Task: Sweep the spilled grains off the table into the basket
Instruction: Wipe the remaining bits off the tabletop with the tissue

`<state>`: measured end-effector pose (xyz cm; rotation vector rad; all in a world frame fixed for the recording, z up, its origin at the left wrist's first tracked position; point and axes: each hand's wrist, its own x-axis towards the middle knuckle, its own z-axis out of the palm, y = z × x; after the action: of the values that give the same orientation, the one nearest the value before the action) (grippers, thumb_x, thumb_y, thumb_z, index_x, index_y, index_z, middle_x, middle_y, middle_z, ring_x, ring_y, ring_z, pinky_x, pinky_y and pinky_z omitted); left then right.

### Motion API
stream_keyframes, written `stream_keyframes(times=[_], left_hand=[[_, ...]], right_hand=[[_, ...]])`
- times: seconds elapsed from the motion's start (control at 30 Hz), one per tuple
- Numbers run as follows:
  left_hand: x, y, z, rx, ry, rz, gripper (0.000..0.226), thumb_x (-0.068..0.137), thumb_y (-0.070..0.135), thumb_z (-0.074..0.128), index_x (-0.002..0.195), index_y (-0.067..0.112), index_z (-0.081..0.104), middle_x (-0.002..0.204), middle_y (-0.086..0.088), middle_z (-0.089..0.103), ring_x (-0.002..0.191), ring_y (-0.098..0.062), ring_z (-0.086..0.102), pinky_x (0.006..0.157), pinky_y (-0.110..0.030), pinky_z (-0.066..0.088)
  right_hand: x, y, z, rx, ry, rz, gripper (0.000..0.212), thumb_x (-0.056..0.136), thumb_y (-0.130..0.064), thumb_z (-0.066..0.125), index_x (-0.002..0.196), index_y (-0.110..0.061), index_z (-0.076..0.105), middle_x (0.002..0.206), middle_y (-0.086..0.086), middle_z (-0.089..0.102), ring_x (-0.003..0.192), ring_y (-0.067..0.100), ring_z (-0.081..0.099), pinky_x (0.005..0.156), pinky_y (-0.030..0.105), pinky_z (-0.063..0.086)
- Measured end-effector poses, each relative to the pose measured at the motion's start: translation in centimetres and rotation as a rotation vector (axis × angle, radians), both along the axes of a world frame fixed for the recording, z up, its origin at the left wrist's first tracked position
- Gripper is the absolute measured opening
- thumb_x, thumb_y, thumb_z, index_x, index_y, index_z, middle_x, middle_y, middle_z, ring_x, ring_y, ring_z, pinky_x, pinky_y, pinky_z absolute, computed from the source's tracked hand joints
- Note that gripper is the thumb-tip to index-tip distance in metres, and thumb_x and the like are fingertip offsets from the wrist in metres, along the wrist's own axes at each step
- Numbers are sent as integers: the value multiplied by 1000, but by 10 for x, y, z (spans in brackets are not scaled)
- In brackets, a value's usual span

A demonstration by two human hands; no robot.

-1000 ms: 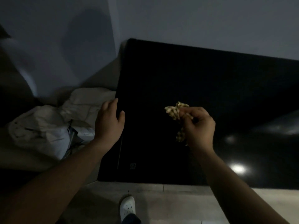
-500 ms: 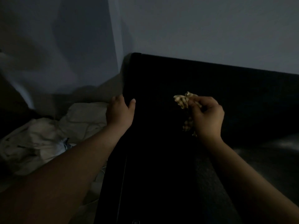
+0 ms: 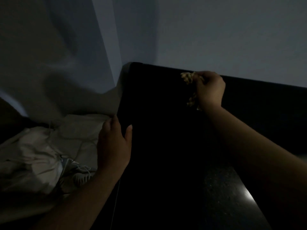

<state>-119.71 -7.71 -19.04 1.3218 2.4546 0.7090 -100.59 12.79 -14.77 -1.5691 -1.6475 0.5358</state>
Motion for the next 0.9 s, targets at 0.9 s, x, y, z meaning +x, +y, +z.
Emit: stream_keyframes(times=[0.9], left_hand=[[2, 3, 2, -52, -3, 7, 58, 94, 41, 42, 142, 9, 38, 133, -16, 43, 115, -34, 47, 86, -42, 41]], right_hand=[[-26, 50, -24, -26, -182, 19, 24, 87, -15, 55, 96, -4, 74, 98, 18, 71, 91, 33, 66, 79, 38, 54]])
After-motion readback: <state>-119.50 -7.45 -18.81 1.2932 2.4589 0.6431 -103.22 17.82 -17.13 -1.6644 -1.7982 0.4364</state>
